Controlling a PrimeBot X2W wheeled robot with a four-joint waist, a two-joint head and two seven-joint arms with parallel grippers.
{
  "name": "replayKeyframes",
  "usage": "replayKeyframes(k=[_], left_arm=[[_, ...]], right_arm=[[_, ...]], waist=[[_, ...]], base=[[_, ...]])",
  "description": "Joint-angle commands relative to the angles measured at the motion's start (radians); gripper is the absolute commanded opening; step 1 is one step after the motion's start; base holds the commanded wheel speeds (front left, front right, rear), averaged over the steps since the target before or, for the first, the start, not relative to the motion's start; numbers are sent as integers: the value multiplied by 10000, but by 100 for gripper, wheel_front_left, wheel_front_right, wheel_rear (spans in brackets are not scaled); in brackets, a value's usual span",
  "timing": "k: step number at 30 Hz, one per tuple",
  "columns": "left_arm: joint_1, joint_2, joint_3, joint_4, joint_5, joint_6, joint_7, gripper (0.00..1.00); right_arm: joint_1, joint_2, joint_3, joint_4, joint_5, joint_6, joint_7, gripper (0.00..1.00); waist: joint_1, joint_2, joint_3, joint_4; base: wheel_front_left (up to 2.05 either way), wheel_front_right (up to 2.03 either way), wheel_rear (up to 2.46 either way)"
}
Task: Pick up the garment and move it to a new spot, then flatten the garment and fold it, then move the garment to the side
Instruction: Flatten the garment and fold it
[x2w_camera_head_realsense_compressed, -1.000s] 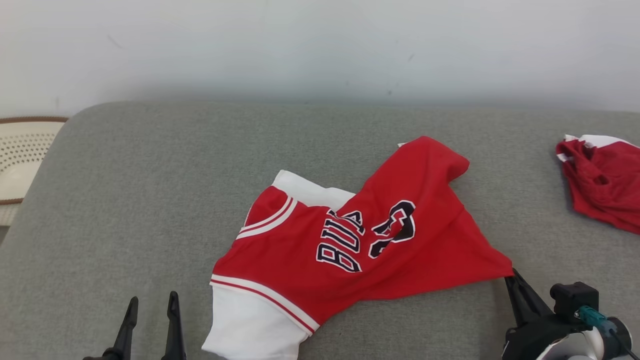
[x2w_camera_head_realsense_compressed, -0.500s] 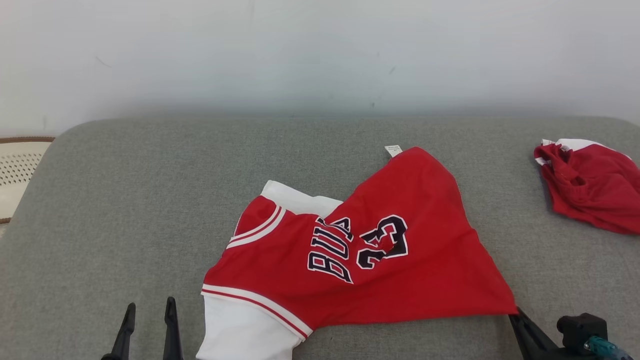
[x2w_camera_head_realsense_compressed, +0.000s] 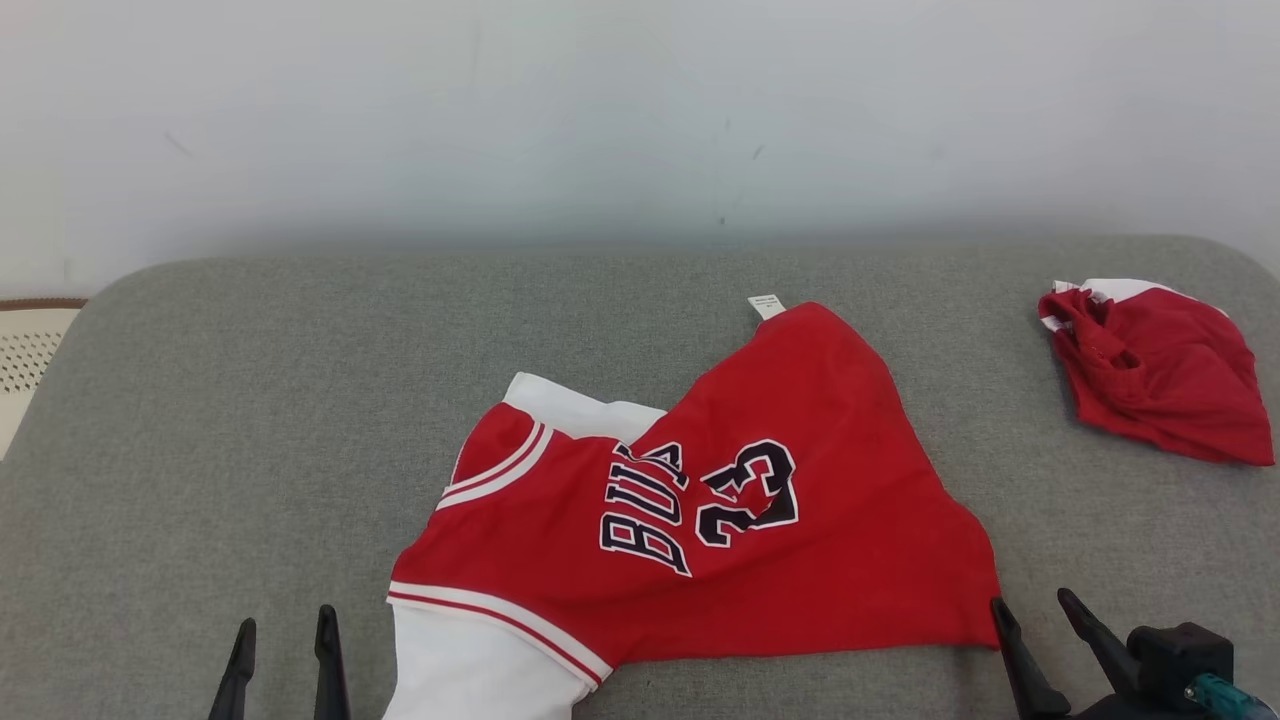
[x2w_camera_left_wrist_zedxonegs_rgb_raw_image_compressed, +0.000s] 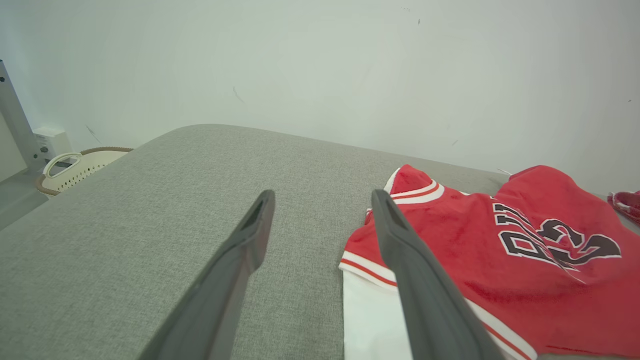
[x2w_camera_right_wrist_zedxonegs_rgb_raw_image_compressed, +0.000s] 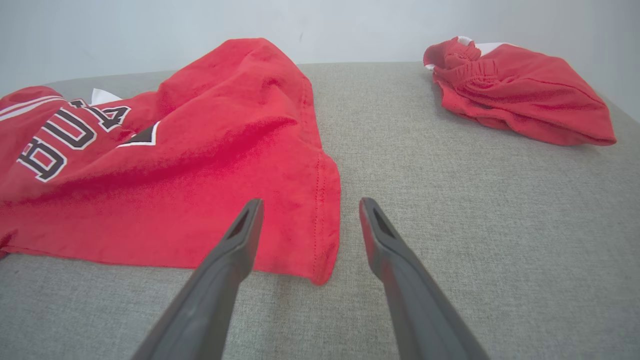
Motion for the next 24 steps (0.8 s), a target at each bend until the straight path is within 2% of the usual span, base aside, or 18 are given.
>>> replayKeyframes(k=[1, 13, 18, 24], left_arm=[[153, 4, 39, -18, 18, 8, -37, 100], [327, 2, 173, -155, 105, -43, -37, 100], [414, 43, 285, -154, 200, -24, -37, 100], [539, 211, 280, -40, 458, 54, -37, 100]], right_arm=[[103, 23, -44, -60, 23, -3, -123, 100], [111, 991, -1343, -303, -553, -3, -970, 100], [168, 1437, -1655, -627, -660, -3, -928, 100], [314, 1643, -1702, -895, -795, -3, -766, 100]], waist=[[-1, 0, -48, -23], [-1, 0, -290, -56], [-1, 0, -430, -54], [-1, 0, -593, -39]], base=[[0, 0, 0], [0, 0, 0], [0, 0, 0], [0, 0, 0]])
